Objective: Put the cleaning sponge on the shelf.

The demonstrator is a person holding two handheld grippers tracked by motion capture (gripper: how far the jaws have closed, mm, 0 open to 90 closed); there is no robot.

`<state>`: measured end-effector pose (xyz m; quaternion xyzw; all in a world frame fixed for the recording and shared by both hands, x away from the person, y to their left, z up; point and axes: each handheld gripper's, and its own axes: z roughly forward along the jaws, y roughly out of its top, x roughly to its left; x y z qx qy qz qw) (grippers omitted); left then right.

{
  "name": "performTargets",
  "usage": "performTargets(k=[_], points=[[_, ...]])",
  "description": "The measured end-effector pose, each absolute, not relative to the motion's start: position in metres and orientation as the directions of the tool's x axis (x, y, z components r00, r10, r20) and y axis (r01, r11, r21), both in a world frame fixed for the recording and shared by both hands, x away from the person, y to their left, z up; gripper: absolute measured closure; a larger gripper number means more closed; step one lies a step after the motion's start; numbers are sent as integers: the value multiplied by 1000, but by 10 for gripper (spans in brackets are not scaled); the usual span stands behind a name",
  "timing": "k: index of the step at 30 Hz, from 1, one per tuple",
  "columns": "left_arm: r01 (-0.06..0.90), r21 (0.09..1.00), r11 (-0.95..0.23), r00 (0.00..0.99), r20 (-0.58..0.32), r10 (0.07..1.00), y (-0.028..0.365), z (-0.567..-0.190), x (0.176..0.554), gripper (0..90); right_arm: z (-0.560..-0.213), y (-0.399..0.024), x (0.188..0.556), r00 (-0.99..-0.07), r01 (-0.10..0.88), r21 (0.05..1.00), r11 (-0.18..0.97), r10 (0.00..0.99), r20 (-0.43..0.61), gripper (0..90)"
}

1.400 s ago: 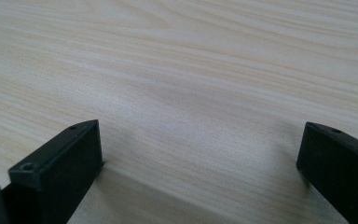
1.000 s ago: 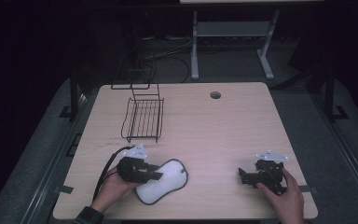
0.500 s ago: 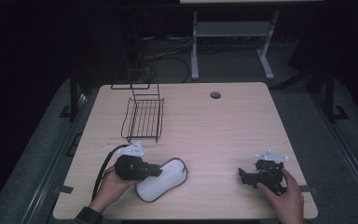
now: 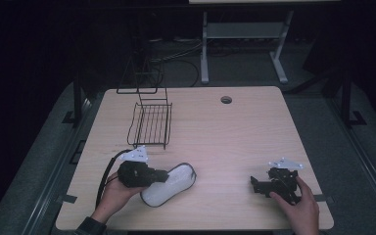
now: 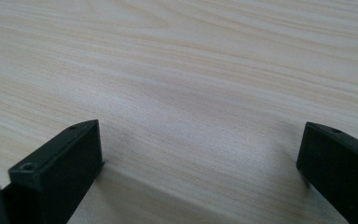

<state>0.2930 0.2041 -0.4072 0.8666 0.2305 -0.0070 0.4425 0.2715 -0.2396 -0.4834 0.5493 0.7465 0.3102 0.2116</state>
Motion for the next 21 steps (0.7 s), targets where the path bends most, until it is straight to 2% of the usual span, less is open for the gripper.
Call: performTargets(k=[21], points=[[408,785,-465,879,-201,432,214,-386,312,821,-483,-240,271,-307,689,695,203,951,25,0]])
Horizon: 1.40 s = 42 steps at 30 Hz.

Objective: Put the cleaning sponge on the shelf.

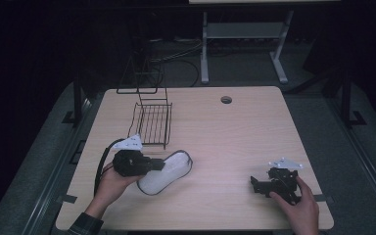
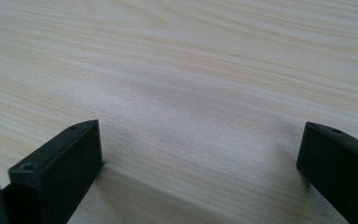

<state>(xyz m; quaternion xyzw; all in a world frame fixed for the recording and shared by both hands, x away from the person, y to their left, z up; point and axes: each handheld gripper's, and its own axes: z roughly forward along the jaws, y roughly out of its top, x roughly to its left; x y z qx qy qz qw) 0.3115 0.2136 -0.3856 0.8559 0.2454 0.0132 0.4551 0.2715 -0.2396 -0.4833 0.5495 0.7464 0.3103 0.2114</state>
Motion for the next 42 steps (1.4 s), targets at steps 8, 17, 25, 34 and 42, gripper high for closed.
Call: performTargets(k=[8,17,25,34,42], points=[[426,785,-450,863,-204,462,220,-379,322,821,-483,-240,271,-307,689,695,204,951,26,0],[456,790,-410,834,-217,508,229,-374,333,817,-483,-240,271,-307,689,695,204,951,25,0],[442,809,-387,834,-212,509,241,-368,342,818,-483,-240,271,-307,689,695,204,951,25,0],[448,823,-350,818,-218,533,255,-362,357,818,-483,-240,271,-308,689,695,204,951,26,0],[448,831,-330,807,-217,549,264,-358,371,818,-483,-240,271,-308,689,695,204,951,26,0]])
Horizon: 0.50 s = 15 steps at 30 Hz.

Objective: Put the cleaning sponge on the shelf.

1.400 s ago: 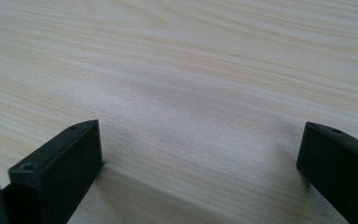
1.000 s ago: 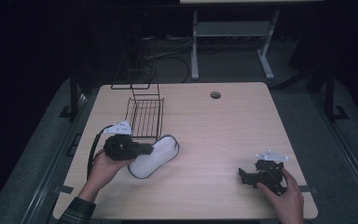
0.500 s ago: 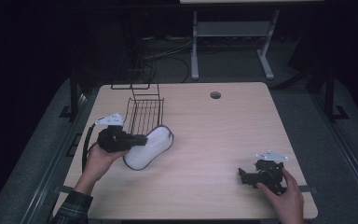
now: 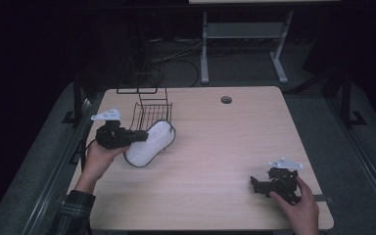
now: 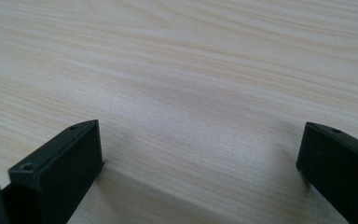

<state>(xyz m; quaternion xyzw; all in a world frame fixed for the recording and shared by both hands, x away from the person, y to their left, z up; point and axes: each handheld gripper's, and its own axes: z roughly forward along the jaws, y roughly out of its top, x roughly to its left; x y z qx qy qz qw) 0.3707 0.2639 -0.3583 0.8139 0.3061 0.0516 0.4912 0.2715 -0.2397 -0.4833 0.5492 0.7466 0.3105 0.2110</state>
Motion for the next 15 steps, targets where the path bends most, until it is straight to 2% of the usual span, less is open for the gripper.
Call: performTargets(k=[15], points=[[458,838,-298,776,-213,593,280,-352,399,817,-483,-240,272,-307,688,696,204,952,24,0]])
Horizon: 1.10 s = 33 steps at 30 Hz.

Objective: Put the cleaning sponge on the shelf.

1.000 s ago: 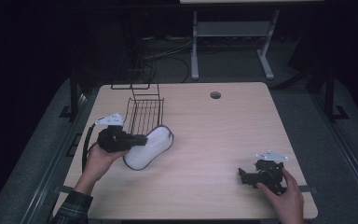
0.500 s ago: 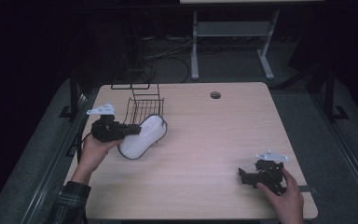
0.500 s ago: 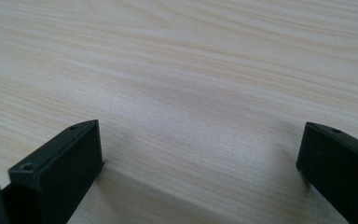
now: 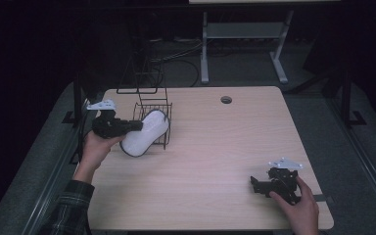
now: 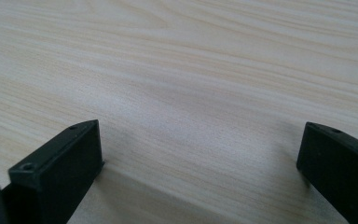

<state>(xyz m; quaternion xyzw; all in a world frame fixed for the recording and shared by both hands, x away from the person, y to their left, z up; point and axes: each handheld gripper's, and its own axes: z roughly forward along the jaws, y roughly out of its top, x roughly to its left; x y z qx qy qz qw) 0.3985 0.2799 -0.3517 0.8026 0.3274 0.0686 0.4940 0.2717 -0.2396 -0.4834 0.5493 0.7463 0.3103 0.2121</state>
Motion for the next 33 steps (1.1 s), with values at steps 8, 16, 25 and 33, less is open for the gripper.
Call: performTargets(k=[8,16,25,33], points=[[467,838,-282,759,-217,613,290,-350,412,818,-483,-240,272,-307,688,696,204,952,24,0],[478,838,-262,746,-231,625,295,-352,427,818,-483,-240,272,-306,689,696,204,952,25,0],[502,835,-225,721,-260,642,299,-357,446,818,-483,-240,272,-306,689,696,203,952,25,0],[539,819,-199,701,-304,645,299,-365,464,818,-483,-239,272,-304,690,696,201,952,27,0]])
